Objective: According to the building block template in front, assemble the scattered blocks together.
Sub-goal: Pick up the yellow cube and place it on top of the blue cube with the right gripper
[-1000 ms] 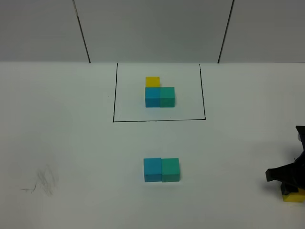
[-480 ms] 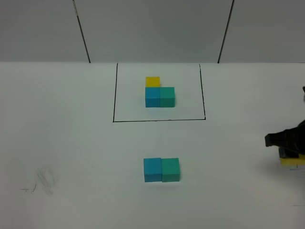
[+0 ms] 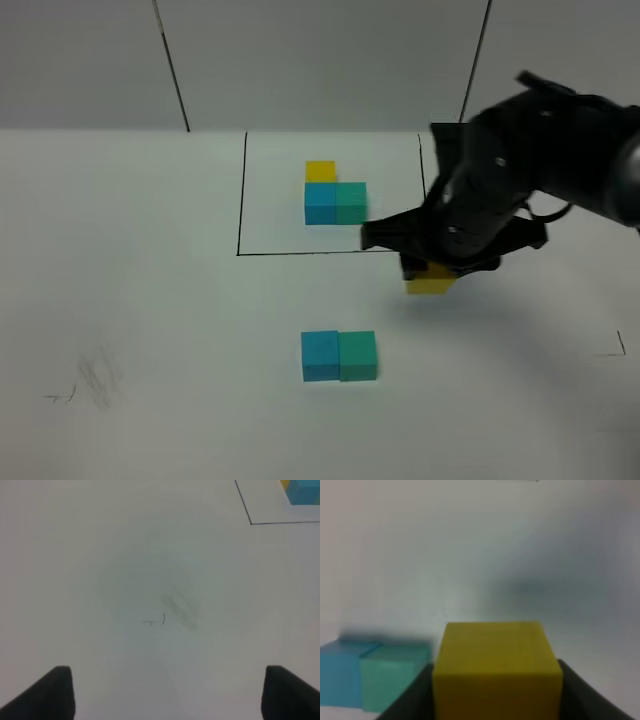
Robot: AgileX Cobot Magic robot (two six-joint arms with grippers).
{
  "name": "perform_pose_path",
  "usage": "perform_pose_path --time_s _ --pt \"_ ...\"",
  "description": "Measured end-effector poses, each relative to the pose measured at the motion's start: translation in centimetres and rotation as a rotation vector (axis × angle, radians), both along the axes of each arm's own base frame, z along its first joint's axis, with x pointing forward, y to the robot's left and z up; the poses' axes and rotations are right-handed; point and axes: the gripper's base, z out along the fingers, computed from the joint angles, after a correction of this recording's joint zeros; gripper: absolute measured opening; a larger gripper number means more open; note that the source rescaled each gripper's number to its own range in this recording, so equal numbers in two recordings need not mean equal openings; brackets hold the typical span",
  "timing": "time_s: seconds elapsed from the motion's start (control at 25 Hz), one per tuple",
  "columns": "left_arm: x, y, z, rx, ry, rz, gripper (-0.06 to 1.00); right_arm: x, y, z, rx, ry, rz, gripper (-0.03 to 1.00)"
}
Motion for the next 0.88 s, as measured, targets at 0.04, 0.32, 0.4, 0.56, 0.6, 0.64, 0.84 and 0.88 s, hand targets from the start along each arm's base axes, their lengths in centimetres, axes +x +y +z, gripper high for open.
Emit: perform_pose_path --time_s 0.04,0.32,0.4,0.56,0.6,0.64,0.84,0.88 --pt "0.0 0.0 0.0 0.000 0.000 0.000 0.77 0.1 1.4 -0.5 -0.022 0.029 -0.006 0.28" --pt "0.0 0.0 0.0 0.000 0.000 0.000 0.77 1.8 8.8 -1.1 -0.139 0.017 -0.104 0.28" --pt "0.0 0.0 0.0 0.000 0.000 0.000 0.77 2.7 10.0 -1.1 -0.138 -0.003 -0.121 0.28" --pt "0.0 0.0 0.0 0.000 0.000 0.000 0.77 4.0 11.6 -2.2 -0.112 0.000 -0.116 0.28" --pt "0.0 0.0 0.0 0.000 0.000 0.000 0.77 4.1 11.7 -2.6 -0.112 0.005 -0.113 0.28" --pt "0.0 0.0 0.0 0.000 0.000 0.000 0.77 4.2 11.9 -2.9 -0.114 0.010 -0.110 0.28" --pt "0.0 0.0 0.0 0.000 0.000 0.000 0.77 4.1 12.0 -3.2 -0.107 0.031 -0.109 0.28" --pt "0.0 0.0 0.0 0.000 0.000 0.000 0.77 4.1 12.1 -3.2 -0.108 0.030 -0.102 0.28"
